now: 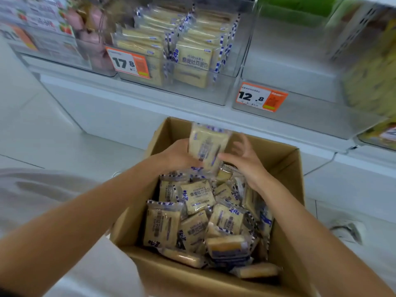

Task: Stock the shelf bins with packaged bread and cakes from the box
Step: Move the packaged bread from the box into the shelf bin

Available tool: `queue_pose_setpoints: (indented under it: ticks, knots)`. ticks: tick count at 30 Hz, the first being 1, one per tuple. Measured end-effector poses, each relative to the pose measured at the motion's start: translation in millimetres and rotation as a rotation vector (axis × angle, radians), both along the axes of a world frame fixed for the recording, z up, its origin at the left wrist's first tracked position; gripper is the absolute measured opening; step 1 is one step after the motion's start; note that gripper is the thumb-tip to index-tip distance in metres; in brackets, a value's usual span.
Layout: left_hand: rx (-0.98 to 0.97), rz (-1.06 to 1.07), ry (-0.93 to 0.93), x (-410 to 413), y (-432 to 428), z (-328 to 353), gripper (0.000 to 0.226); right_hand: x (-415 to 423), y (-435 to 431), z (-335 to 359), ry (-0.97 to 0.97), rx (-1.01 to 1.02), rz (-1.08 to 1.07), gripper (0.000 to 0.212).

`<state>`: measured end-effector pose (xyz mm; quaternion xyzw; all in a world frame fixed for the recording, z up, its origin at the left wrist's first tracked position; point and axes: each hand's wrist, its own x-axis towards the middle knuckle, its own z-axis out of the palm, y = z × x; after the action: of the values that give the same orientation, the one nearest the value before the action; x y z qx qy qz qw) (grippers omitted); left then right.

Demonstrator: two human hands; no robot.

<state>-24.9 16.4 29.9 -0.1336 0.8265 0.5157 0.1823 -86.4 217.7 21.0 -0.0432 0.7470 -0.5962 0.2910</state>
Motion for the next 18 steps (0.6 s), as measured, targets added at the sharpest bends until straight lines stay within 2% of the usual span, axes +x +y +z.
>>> queue_pose_setpoints:
  ticks: [2, 4, 6, 8, 9, 11, 13, 15, 16, 17, 18]
  knots:
    - [-0.3, -0.17, 0.061, -3.6, -4.1, 10.2, 0.043, -6.0, 0.1, 3.0, 0.084, -0.007, 0.054, 0.11]
    - [-0.374, -0.183, 0.124, -7.9, -9.8, 22.5, 0.047, -9.6, -5.1, 2.9, 0.101, 0.031, 0.19, 0.079]
    - [-0.283, 0.017, 0.233, -12.4, -18.5, 26.7, 0.057, -9.5, -14.2, -2.0, 0.029, -0.032, 0.146, 0.055]
    - [-0.039, 0.256, 0.208, -11.7, -28.6, 23.8, 0.066, -6.7, -23.1, -8.6, -0.105, -0.181, 0.084, 0.056]
    - [0.049, 0.26, 0.129, -10.9, -33.5, 18.9, 0.067, -6.6, -28.1, -12.3, -0.135, -0.209, 0.103, 0.058]
    - [0.146, 0.182, -0.005, -1.8, -41.7, 7.1, 0.052, -5.6, -36.2, -21.5, -0.173, -0.216, 0.186, 0.059]
    - [0.215, 0.28, -0.007, 5.8, -58.9, 2.0, 0.04, -7.0, -38.6, -32.8, -0.255, -0.196, 0.223, 0.06]
    - [0.264, 0.413, 0.031, 10.1, -82.6, 1.6, 0.036, -10.2, -37.4, -50.3, -0.202, -0.075, 0.218, 0.048]
    - [0.303, 0.47, 0.036, 11.4, -93.5, 0.8, 0.033, -11.2, -36.7, -61.9, -0.103, 0.081, 0.248, 0.039]
    - [0.363, 0.516, 0.037, 13.1, -99.9, 2.2, 0.03, -11.3, -36.6, -74.3, -0.01, 0.255, 0.321, 0.039]
    - [0.41, 0.552, 0.031, 14.5, -103.4, 2.2, 0.029, -10.3, -37.4, -88.8, 0.058, 0.433, 0.435, 0.049]
